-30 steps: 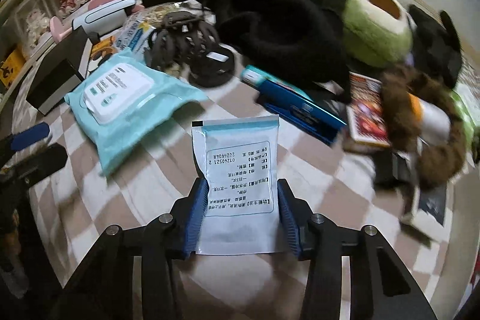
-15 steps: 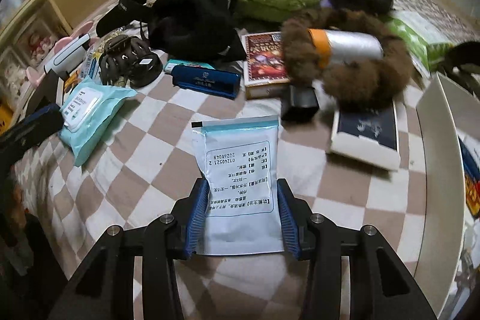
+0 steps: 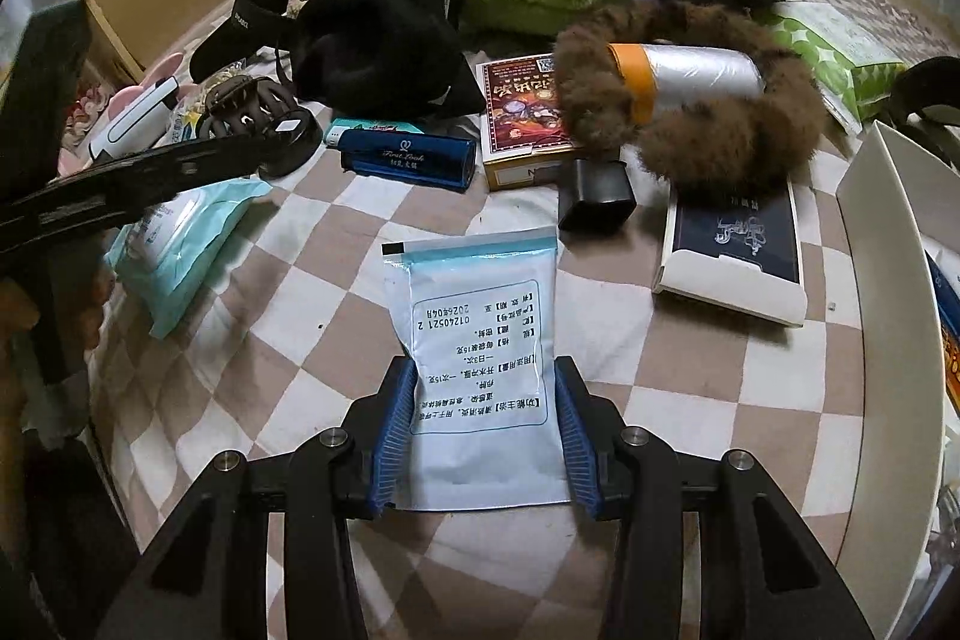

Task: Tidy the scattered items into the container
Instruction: 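Lift the white paper sachet with the right gripper while the left gripper grasps the black round tin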

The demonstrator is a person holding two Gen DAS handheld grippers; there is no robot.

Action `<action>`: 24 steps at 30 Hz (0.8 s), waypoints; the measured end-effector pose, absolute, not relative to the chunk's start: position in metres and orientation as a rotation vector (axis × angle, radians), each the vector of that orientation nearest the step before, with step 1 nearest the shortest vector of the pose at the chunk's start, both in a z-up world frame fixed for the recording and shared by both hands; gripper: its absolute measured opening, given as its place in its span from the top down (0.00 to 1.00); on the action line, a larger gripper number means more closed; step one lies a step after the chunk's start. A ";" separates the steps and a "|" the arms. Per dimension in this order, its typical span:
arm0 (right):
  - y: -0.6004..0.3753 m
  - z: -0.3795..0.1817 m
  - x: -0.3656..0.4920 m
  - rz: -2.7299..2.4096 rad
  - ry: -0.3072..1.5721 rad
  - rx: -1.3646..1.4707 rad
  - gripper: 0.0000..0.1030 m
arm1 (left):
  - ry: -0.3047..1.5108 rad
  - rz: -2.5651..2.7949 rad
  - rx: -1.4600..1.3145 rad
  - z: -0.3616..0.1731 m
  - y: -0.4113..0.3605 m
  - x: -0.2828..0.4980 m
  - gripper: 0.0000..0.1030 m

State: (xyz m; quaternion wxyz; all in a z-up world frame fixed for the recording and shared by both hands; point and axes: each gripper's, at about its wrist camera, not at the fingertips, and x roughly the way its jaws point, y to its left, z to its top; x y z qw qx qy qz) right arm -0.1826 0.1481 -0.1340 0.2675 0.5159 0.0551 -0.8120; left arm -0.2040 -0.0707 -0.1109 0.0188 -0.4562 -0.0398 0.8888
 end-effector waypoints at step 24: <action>0.162 -0.128 -0.176 -2.221 -0.005 1.384 0.54 | -0.008 2.735 -1.517 -0.134 -0.078 -0.208 0.52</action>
